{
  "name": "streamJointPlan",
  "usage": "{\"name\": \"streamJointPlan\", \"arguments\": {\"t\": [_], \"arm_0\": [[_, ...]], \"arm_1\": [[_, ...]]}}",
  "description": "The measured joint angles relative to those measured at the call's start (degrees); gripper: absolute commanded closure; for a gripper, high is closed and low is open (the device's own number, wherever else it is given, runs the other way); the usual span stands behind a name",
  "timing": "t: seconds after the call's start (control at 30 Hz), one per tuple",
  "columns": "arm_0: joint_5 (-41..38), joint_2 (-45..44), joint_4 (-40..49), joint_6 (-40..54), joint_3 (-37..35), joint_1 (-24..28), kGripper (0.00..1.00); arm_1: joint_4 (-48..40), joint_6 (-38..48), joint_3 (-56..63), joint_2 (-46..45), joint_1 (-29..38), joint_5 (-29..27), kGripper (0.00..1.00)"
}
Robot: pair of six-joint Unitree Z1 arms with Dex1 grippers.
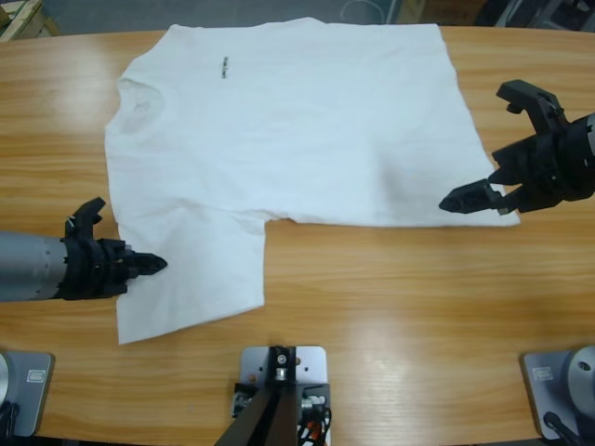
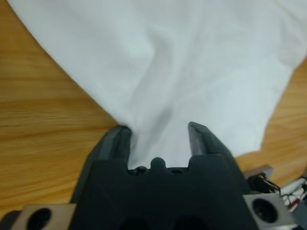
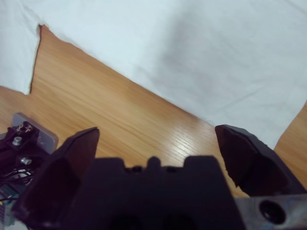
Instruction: Fold clothes
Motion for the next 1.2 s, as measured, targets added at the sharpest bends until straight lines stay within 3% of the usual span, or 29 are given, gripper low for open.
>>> {"name": "streamJointPlan", "arguments": {"t": [0.07,0.1,0.2,0.23,0.5,0.53,0.57,0.6,0.73,0.83,1.0,1.2], "arm_0": [[0.0,-2.3,0.0,0.9,0.0,0.0,0.036],[0.0,-3.5,0.0,1.1,0.0,0.0,0.149],[0.0,-5.6,0.0,1.4,0.0,0.0,0.930],[0.0,-5.9,0.0,1.4,0.0,0.0,1.000],[0.0,-5.7,0.0,1.6,1.6,0.0,1.000],[0.1,-5.3,0.0,1.6,1.7,0.0,0.869],[0.1,-5.0,0.0,1.6,1.8,0.0,0.526],[0.1,-4.7,0.0,1.6,1.9,0.0,0.360],[0.1,-4.1,0.0,1.6,2.1,0.0,0.034],[0.1,-4.1,0.0,1.6,2.7,0.0,0.000],[0.1,-4.5,0.6,1.6,3.3,0.0,0.050],[0.3,-4.9,0.8,1.6,3.9,0.0,0.035]], "arm_1": [[0.0,0.0,0.0,0.0,0.0,0.0,0.018],[0.0,0.0,0.0,0.0,0.0,0.0,0.018],[-0.1,0.0,0.0,0.0,0.0,0.0,0.018],[-0.1,0.0,0.0,0.0,0.0,0.0,0.018],[-0.2,0.0,0.3,0.0,0.0,0.0,0.018],[-0.2,0.0,0.3,0.0,0.0,0.0,0.018],[-0.2,0.0,0.3,0.0,0.0,0.0,0.018],[-0.2,0.0,0.3,0.0,0.0,0.0,0.018],[-0.2,0.0,0.3,0.0,0.0,0.0,0.018],[-0.2,0.0,0.3,0.0,0.0,0.0,0.018],[-0.3,0.0,0.3,0.0,0.0,0.0,0.018],[-0.4,0.0,0.3,0.0,0.0,0.0,0.018]]}}
